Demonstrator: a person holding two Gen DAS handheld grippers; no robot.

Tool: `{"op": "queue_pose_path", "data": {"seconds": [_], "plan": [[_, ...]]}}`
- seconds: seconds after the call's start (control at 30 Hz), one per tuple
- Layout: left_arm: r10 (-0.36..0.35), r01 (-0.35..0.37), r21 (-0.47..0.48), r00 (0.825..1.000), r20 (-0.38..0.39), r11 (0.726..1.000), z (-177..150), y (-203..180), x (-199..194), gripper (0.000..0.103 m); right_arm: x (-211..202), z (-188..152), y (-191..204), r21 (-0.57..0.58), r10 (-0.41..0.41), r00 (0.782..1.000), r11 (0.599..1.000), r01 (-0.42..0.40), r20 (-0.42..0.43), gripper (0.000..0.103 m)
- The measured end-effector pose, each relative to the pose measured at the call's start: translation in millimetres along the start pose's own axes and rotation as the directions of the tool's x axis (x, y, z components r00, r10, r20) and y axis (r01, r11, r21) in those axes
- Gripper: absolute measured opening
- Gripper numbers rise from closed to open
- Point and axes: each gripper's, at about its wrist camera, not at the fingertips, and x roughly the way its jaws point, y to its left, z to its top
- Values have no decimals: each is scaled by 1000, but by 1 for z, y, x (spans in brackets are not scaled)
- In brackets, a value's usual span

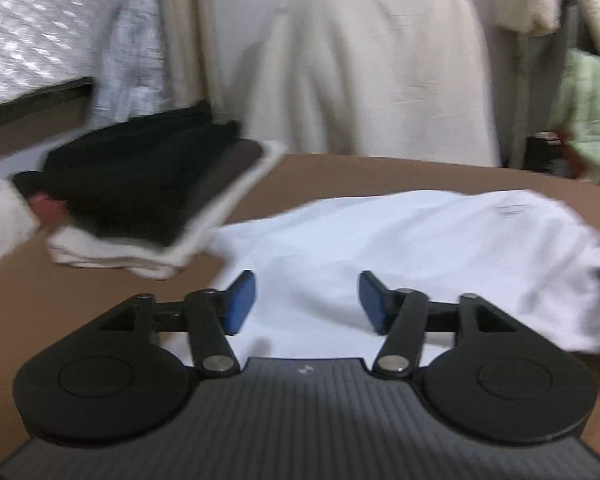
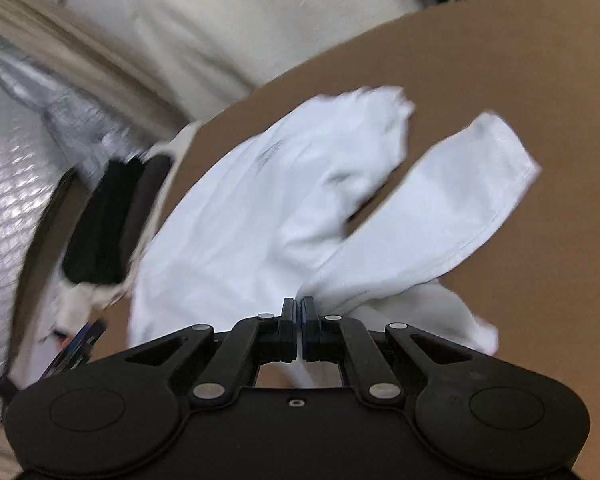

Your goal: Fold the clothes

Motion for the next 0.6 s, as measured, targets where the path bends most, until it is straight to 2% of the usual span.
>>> {"op": "queue_pose_path", "data": {"seconds": [0.07, 0.1, 0.13, 0.2, 0.27, 0.3, 0.37, 0.4, 0.43, 0.5, 0.53, 0.57, 0.6], "plan": [[-126, 126, -1, 992, -10, 992, 2, -17, -1, 61, -4, -3, 2, 11, 130, 992, 991, -130, -6, 5], [-211, 211, 4, 977, -16, 978, 1, -28, -1, 61, -7, -3, 1, 30, 205, 979, 978, -205, -10, 5], [-293, 293, 9, 956, -24, 956, 0, -39, 0, 61, -7, -3, 0, 55, 274, 962, 961, -272, -20, 5], [-436, 436, -20, 899, -33, 900, -2, -56, 0, 63, -2, -7, 1, 83, 356, 933, 932, -351, -47, 5], [-567, 565, -55, 823, -36, 823, -4, -72, 0, 67, 5, -11, 4, 80, 353, 932, 935, -347, -80, 5], [-603, 601, -61, 796, -38, 797, -6, -80, 0, 69, 8, -13, 5, 76, 355, 930, 934, -349, -96, 5], [-657, 654, -66, 753, -45, 754, -8, -94, 1, 75, 12, -13, 8, 70, 392, 912, 920, -386, -123, 5], [-673, 670, -59, 738, -58, 740, -10, -101, 2, 81, 13, -14, 9, 69, 416, 899, 910, -410, -136, 5], [-685, 684, -50, 725, -73, 728, -11, -109, 3, 83, 13, -14, 11, 64, 438, 887, 899, -433, -147, 5], [-691, 691, -39, 714, -112, 721, -13, -122, 8, 87, 15, -17, 21, 34, 460, 872, 886, -462, -169, 5], [-683, 684, -39, 720, -125, 728, -13, -127, 11, 87, 15, -20, 25, 15, 471, 861, 879, -477, -191, 5], [-667, 667, -44, 735, -124, 744, -14, -128, 13, 83, 16, -22, 29, -3, 480, 851, 871, -492, -213, 5], [-634, 636, -32, 761, -137, 771, -13, -127, 13, 43, 15, -25, 32, -19, 488, 841, 863, -505, -233, 5]]}}
